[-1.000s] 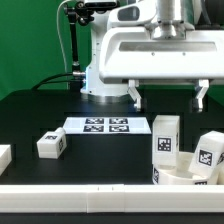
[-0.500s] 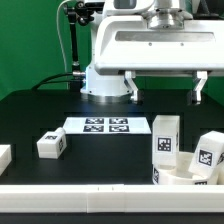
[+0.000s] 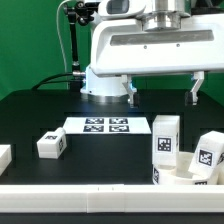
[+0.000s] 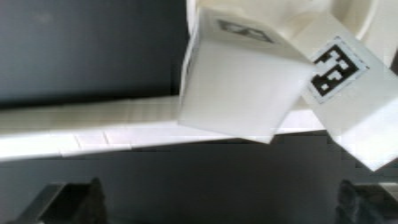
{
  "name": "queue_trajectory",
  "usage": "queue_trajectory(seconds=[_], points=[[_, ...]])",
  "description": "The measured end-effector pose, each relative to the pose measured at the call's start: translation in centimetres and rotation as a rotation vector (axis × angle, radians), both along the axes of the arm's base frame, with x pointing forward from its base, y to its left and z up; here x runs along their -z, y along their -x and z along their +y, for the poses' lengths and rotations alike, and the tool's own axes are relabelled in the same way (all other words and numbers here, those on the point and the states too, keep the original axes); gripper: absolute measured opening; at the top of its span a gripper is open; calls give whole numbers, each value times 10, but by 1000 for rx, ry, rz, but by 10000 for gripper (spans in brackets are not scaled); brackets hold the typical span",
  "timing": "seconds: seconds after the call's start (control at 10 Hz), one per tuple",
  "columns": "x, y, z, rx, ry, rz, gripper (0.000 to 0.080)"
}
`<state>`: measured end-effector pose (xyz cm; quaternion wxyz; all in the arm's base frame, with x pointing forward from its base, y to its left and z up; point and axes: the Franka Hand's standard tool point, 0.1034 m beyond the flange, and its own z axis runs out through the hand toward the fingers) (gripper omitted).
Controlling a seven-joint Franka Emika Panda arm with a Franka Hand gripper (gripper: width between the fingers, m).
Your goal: Assemble stool
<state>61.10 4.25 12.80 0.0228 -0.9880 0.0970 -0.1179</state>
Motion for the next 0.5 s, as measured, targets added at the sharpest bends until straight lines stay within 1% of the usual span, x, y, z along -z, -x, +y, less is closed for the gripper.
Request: queue_trajectory(seconds=[0.1,0.2,0.3,0.4,0.5], points=[[-3,2,4,17,-19,88,649],[-4,-1,1,7,-19,110,649],[-1,6,0,8,-32,192,649],[-3,4,-1,8,-39,230,649],[-2,3,-1,31,-41,236,649]])
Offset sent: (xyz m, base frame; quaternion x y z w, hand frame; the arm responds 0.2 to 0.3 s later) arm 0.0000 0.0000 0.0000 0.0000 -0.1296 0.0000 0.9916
